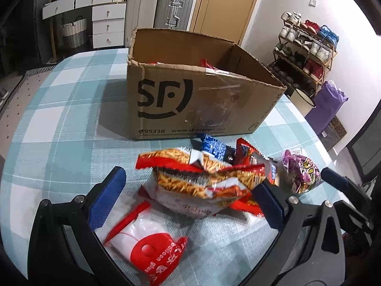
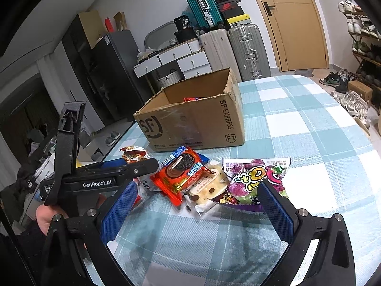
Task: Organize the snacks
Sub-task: 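Grasp the orange noodle snack bag with the left gripper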
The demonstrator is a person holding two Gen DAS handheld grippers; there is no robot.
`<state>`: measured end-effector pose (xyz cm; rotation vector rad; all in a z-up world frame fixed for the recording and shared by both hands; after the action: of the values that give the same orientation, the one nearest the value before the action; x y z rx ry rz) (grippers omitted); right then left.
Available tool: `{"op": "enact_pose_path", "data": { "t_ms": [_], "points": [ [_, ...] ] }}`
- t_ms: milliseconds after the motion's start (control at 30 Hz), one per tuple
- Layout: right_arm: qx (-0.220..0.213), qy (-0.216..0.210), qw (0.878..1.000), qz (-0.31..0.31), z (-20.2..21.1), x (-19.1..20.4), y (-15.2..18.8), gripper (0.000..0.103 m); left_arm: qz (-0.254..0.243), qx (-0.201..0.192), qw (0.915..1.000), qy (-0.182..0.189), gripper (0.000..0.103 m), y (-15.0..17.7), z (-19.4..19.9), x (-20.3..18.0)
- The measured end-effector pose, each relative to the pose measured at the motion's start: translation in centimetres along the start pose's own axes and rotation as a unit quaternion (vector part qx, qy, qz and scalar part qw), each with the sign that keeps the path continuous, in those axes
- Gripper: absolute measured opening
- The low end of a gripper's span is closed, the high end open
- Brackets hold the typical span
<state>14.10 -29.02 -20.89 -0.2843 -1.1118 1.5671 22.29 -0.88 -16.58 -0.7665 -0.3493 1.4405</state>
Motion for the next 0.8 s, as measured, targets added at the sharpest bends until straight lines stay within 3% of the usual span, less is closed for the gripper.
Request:
{"op": "enact_pose_path", "data": {
  "t_ms": [133, 267, 300, 500, 800],
  "points": [
    [0.003, -0.004, 1.000, -0.009, -0.2, -0.4, 0.1, 0.102, -0.003, 0.004, 1.0000, 0.005, 0.077, -0.4, -1.2, -0.1],
    [0.003, -0.004, 1.000, -0.011, -0.3, -0.5, 0.2, 0.102, 0.002, 0.001, 0.9998, 0.018, 0.066, -0.9, -2.2, 0.0],
    [0.003, -0.004, 1.000, -0.011, -0.2, -0.5, 0.2, 0.102, 0.003, 0.004, 0.9998, 0.020, 0.052, -0.9, -2.4, 0.2],
    [0.004, -0.002, 1.000, -0.010, -0.3, -0.5, 0.3, 0.102, -0.001, 0.011, 0.9988, 0.048, 0.047, -1.3, -3.2, 0.3],
    [0.011, 0.000, 1.000, -0.008, -0.7, 0.0, 0.1, 0.102, 0.012, -0.003, 0.9984, 0.055, 0.047, -1.8, -2.5, 0.6]
  ]
}}
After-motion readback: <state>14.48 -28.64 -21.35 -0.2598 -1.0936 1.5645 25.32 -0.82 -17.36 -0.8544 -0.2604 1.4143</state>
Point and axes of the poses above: each gripper's, at about its wrist camera, not at the fingertips, and z roughly against the way its jaws point, x to its left, y to its underside, the point moved 8 cm from there along -z, roughly the way its jaws point, and after that the axes turned 1 degree about -x, right-handed, at the moved point
